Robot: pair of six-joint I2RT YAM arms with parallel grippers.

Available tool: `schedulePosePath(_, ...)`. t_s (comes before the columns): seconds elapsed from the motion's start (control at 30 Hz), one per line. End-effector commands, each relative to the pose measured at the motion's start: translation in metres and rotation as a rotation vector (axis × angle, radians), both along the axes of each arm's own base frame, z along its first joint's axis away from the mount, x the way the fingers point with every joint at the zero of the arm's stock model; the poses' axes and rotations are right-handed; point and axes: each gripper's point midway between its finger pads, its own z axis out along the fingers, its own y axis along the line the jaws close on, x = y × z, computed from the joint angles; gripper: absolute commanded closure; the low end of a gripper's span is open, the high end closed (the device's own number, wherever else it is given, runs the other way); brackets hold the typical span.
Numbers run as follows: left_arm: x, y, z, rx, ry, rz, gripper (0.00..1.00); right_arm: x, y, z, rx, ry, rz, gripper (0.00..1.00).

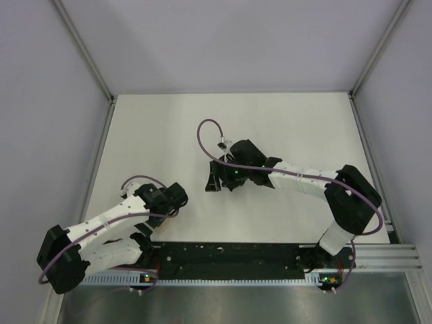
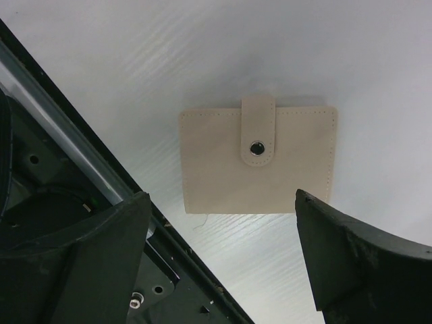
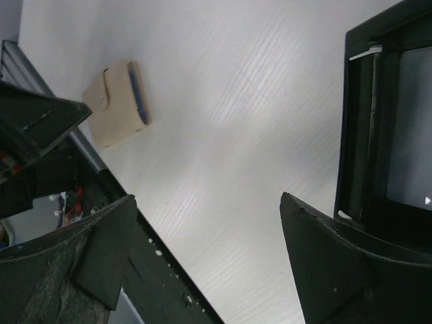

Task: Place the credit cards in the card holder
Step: Move the card holder to the center of the board.

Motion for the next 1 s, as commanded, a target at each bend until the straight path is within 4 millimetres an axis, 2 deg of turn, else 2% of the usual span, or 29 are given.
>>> schedulePosePath(0.0,-0.002,-0.006,-0.007,-0.026,0.019,0.025,0.09,0.024,0.014,-0.01,-0.041,-0.055,-0.064,0.15)
schedulePosePath(0.1,0.001,-0.007,-0.008,-0.03,0.006,0.01,0.09,0.039,0.002,-0.023,-0.113,-0.093,-0.144,0.14)
schedulePosePath(0.27,0.016,-0.029,-0.019,-0.087,-0.014,-0.082,0.11,0.056,-0.031,-0.045,-0.265,-0.136,-0.278,0.11)
schedulePosePath(0.4,0.027,-0.05,-0.033,-0.141,-0.015,-0.164,0.1,0.068,-0.059,-0.055,-0.302,-0.123,-0.35,0.11)
schedulePosePath(0.47,0.033,-0.059,-0.037,-0.161,-0.018,-0.204,0.1,0.074,-0.08,-0.061,-0.33,-0.118,-0.403,0.1)
schedulePosePath(0.6,0.048,-0.074,-0.037,-0.157,-0.033,-0.303,0.11,0.079,-0.11,-0.064,-0.33,-0.106,-0.453,0.09)
schedulePosePath(0.67,0.059,-0.081,-0.032,-0.143,-0.052,-0.356,0.1,0.077,-0.116,-0.057,-0.322,-0.125,-0.443,0.09)
schedulePosePath(0.77,0.072,-0.09,-0.03,-0.117,-0.067,-0.437,0.1,0.068,-0.113,-0.045,-0.281,-0.132,-0.405,0.09)
schedulePosePath(0.97,0.097,-0.146,-0.031,-0.193,-0.084,-0.734,0.11,0.054,-0.114,-0.028,-0.205,-0.128,-0.407,0.09)
